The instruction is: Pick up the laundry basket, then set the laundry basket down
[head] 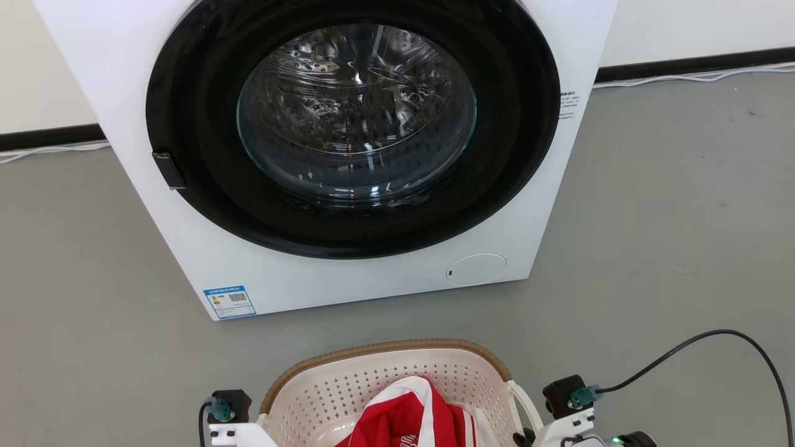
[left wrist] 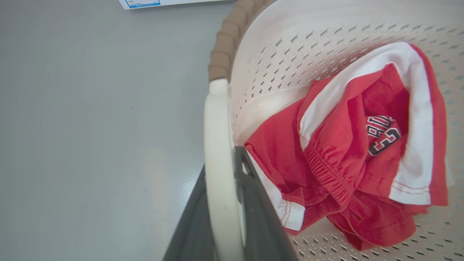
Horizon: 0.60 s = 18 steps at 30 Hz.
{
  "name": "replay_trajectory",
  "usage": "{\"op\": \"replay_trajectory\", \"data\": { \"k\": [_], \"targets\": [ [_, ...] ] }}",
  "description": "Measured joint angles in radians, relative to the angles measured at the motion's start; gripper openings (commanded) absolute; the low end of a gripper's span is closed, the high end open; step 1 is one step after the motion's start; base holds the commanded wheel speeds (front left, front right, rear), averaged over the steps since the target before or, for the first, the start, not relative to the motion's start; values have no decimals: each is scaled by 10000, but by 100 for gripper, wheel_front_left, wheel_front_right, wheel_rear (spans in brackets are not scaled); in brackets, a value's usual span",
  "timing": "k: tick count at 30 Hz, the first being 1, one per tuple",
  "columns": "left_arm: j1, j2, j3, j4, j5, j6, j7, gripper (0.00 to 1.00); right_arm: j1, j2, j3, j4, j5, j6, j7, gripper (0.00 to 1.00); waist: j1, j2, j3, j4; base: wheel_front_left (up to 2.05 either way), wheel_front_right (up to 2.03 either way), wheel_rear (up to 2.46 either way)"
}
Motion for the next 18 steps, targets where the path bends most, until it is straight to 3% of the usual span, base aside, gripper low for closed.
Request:
{"op": "replay_trajectory", "data": {
  "k": [18],
  "targets": [
    [1, 0, -54, 0, -84, 2, 65, 0, -9, 0, 217, 38, 117, 0, -48, 0, 0, 0, -174, 150, 0, 0, 0]
  ]
}}
